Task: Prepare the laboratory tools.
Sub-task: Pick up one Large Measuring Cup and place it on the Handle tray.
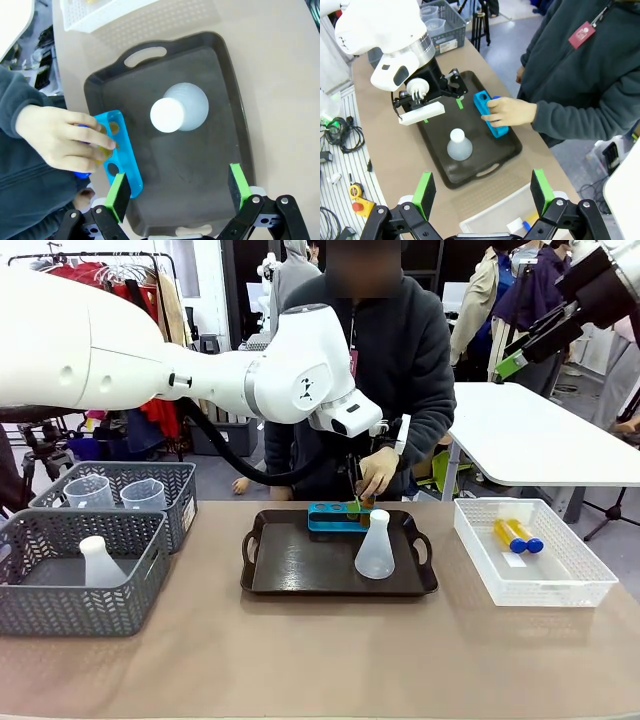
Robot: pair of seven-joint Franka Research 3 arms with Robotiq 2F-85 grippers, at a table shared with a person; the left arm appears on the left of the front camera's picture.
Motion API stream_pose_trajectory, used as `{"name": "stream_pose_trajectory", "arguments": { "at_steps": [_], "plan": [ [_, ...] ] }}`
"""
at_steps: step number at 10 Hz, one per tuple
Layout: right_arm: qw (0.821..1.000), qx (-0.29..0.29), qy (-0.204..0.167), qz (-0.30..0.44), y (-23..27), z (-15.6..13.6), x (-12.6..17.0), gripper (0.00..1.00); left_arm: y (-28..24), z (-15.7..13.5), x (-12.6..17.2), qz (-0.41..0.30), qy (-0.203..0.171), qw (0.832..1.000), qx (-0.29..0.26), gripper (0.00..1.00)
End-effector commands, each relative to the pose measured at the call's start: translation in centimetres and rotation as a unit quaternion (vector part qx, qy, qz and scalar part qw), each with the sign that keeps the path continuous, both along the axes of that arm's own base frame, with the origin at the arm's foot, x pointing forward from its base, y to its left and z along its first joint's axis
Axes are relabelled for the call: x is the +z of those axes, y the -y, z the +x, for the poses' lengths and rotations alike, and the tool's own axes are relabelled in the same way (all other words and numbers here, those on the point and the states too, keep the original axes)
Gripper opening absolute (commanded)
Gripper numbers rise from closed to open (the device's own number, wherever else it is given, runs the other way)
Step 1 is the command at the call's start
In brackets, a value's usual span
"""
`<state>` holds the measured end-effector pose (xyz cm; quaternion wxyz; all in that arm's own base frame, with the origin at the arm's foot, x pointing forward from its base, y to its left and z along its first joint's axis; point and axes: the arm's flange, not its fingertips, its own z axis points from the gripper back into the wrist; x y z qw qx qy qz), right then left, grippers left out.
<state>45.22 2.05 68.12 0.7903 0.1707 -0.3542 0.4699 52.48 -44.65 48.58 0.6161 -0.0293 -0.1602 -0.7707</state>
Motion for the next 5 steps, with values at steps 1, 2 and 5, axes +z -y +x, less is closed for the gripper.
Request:
{"name": "stream_pose_trajectory", "arguments": {
  "at_steps": [1,2,5],
  "plan": [
    [1.000,0.003,0.003,0.002,0.0,0.0,0.1,1.00,0.0,-0.2,0.0,0.001,0.000,1.000,0.000,1.00],
    [1.000,0.003,0.003,0.002,0.0,0.0,0.1,1.00,-2.4,-1.2,1.7,0.015,-0.001,1.000,0.020,1.00],
    [1.000,0.003,0.003,0.002,0.0,0.0,0.1,1.00,-9.7,-2.4,5.9,0.029,-0.015,0.995,0.097,1.00]
  ]
}}
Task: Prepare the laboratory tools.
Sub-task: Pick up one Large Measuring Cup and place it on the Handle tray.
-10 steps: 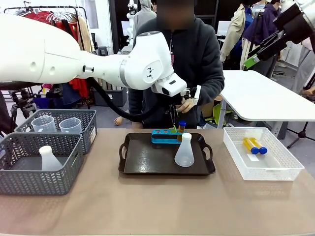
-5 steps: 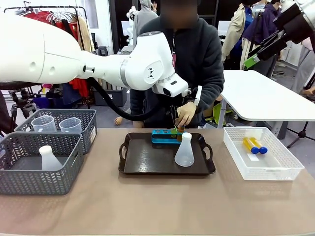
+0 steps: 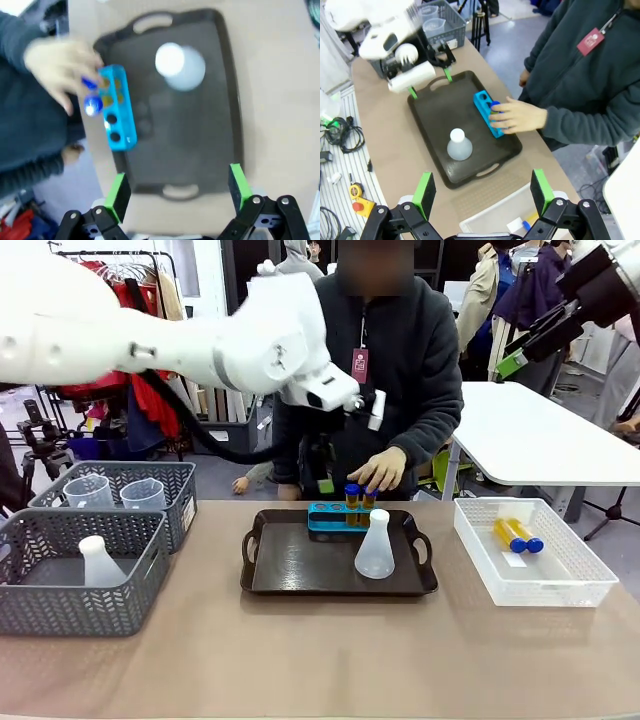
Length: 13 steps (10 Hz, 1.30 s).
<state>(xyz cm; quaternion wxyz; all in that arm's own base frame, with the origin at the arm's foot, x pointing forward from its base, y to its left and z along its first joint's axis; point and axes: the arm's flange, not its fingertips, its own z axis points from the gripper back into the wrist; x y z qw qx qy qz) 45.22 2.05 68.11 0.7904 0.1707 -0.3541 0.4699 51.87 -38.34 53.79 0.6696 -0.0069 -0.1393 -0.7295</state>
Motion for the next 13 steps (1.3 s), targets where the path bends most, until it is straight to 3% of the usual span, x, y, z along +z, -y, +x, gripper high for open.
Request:
{"name": "stream_pose_trajectory", "arguments": {
  "at_steps": [1,2,3,5,7,9,13],
  "plan": [
    [1.000,0.003,0.003,0.002,0.0,0.0,0.1,1.00,-5.1,-2.3,1.6,0.003,-0.013,0.999,0.047,1.00],
    [1.000,0.003,0.003,0.002,0.0,0.0,0.1,1.00,-6.7,-4.0,3.9,0.007,-0.027,0.997,0.066,1.00],
    [1.000,0.003,0.003,0.002,0.0,0.0,0.1,1.00,-7.9,-4.1,4.0,0.016,-0.029,0.996,0.088,1.00],
    [1.000,0.003,0.003,0.002,0.0,0.0,0.1,1.00,-13.0,-2.6,4.3,0.019,-0.035,0.992,0.123,1.00],
    [1.000,0.003,0.003,0.002,0.0,0.0,0.1,1.00,-13.2,-3.9,3.2,0.005,-0.048,0.986,0.162,1.00],
    [1.000,0.003,0.003,0.002,0.0,0.0,0.1,1.00,-16.3,-2.7,1.7,-0.007,-0.043,0.983,0.178,1.00],
    [1.000,0.003,0.003,0.002,0.0,0.0,0.1,1.00,-22.3,-4.5,2.0,0.030,-0.050,0.951,0.304,1.00]
  ]
}}
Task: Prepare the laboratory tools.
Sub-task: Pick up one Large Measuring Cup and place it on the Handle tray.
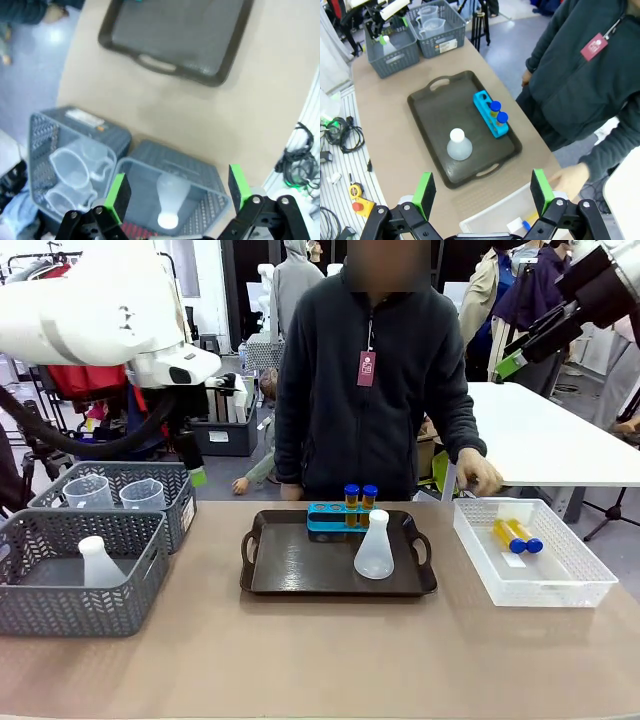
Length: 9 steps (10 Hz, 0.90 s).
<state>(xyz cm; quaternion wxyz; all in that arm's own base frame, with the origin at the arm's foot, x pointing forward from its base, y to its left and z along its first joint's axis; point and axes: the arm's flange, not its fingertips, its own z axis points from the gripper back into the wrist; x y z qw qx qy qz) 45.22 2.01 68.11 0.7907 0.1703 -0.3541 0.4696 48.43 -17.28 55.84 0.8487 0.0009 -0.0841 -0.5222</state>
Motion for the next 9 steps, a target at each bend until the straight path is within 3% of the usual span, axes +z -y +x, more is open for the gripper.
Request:
{"name": "stream_pose_trajectory", "arguments": {
  "at_steps": [1,2,3,7,8,9],
  "plan": [
    [1.000,0.004,0.003,0.002,-0.1,0.0,0.1,1.00,-2.9,-0.6,-0.1,0.019,0.007,0.998,0.053,1.00],
    [1.000,0.004,0.003,0.002,-0.1,0.0,0.1,1.00,-3.1,-1.1,0.6,0.006,0.002,0.998,0.059,1.00],
    [1.000,0.004,0.003,0.002,-0.1,0.0,0.1,1.00,-1.8,-0.2,0.2,0.006,0.003,1.000,0.027,1.00],
    [1.000,0.004,0.003,0.002,-0.1,0.0,0.1,1.00,-1.9,-0.4,0.1,0.006,-0.001,1.000,0.031,1.00],
    [1.000,0.004,0.003,0.002,-0.1,0.0,0.1,1.00,-2.3,1.7,-1.4,-0.008,-0.063,0.992,0.107,1.00],
    [1.000,0.004,0.003,0.002,-0.1,0.0,0.1,1.00,-3.3,4.3,-4.4,0.000,-0.067,0.983,0.168,1.00]
  ]
}}
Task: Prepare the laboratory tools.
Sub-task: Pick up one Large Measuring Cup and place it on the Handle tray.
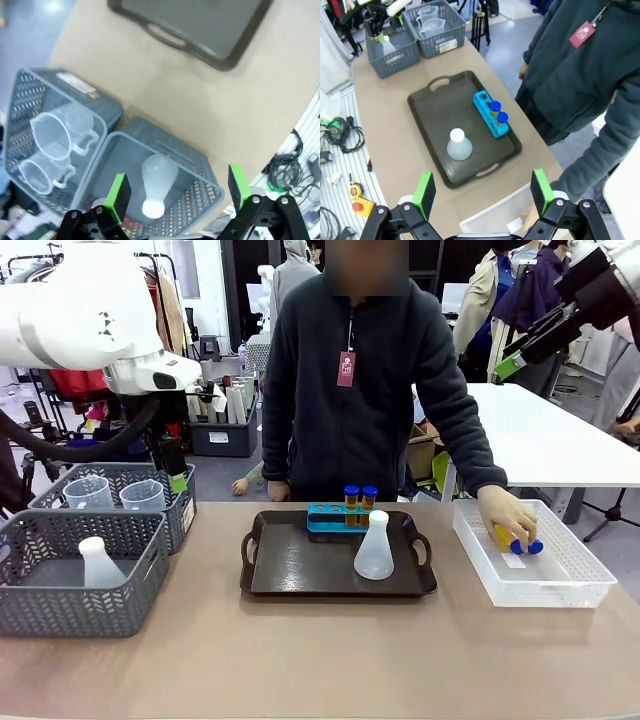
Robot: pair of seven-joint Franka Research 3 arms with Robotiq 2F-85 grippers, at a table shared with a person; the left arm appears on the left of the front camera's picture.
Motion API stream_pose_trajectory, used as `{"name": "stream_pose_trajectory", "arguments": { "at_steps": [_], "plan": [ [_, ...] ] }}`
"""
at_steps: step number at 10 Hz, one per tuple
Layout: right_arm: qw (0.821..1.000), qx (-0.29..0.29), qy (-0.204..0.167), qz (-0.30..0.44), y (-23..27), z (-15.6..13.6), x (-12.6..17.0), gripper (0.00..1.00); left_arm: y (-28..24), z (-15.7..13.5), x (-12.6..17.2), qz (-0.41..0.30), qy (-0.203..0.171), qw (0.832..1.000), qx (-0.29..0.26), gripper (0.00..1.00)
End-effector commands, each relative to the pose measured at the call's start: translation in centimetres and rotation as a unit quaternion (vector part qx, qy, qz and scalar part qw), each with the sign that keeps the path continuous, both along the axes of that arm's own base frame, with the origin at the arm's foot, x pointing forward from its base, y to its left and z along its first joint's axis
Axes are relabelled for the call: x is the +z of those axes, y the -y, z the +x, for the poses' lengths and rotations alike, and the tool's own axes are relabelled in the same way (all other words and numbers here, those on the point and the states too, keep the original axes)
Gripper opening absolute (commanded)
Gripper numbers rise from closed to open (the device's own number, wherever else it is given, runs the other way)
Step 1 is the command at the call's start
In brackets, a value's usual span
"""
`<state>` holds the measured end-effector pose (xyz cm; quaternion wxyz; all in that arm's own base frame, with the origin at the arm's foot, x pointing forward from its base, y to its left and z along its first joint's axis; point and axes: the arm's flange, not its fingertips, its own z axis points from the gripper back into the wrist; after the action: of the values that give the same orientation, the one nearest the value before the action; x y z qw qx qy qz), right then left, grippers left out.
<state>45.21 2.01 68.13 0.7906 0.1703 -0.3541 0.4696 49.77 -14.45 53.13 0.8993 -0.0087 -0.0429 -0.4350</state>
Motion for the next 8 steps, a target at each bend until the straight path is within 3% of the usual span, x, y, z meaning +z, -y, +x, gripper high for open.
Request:
{"name": "stream_pose_trajectory", "arguments": {
  "at_steps": [1,5,8],
  "plan": [
    [1.000,0.004,0.003,0.002,-0.1,0.0,0.1,1.00,-1.6,3.8,-2.8,0.006,-0.024,0.994,0.102,1.00],
    [1.000,0.004,0.003,0.002,-0.1,0.0,0.1,1.00,-5.4,7.5,-6.5,-0.003,-0.012,0.979,0.204,1.00],
    [1.000,0.004,0.003,0.002,-0.1,0.0,0.1,1.00,-8.6,7.6,-6.5,0.032,0.002,0.962,0.269,1.00]
  ]
}}
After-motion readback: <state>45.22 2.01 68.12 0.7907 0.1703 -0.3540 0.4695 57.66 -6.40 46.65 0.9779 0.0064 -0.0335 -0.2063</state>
